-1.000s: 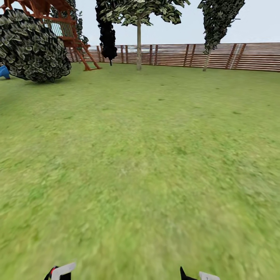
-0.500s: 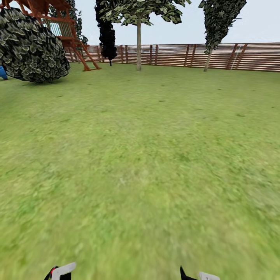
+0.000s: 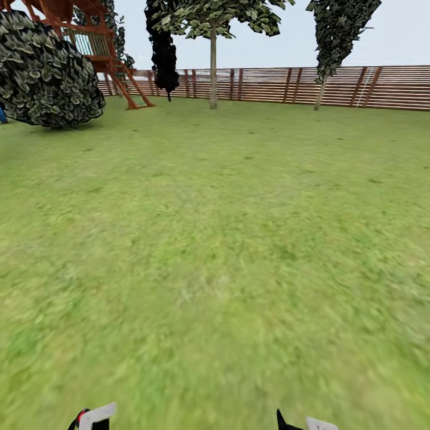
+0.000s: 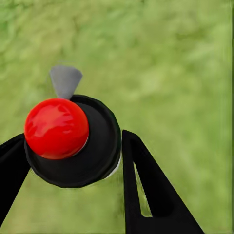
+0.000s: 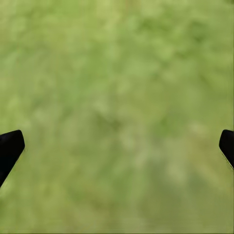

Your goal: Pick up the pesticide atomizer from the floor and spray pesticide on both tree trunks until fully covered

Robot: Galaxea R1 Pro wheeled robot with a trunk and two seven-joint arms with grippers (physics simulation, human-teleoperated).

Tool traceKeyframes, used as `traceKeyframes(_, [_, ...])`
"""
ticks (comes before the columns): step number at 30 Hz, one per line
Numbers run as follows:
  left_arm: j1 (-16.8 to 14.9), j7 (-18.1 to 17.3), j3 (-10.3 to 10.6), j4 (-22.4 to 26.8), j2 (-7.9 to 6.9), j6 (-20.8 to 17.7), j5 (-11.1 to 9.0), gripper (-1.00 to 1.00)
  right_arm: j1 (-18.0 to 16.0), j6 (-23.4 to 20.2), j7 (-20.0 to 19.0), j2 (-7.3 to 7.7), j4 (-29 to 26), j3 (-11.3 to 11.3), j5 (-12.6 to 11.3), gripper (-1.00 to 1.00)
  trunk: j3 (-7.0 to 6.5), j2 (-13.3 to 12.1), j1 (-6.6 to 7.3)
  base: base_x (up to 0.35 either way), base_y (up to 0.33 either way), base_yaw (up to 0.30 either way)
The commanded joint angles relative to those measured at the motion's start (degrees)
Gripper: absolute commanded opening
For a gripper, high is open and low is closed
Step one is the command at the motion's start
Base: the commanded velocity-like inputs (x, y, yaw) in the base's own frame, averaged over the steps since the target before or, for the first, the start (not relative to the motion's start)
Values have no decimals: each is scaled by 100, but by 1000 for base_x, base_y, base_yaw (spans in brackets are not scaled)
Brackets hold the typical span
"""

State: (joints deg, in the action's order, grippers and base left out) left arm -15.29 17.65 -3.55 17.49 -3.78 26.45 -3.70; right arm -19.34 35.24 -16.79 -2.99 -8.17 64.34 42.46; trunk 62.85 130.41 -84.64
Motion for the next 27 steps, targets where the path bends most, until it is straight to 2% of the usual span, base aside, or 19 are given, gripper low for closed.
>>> traceKeyframes(1, [0, 1, -1, 0, 0, 1, 1, -100, 0, 0, 0, -3, 0, 0, 0, 100, 0, 0, 0, 339, 0, 0])
traceKeyframes(27, [0, 2, -5, 0, -4, 1, -1, -100, 0, 0, 0, -6, 0, 0, -1, 100, 0, 0, 0, 339, 0, 0])
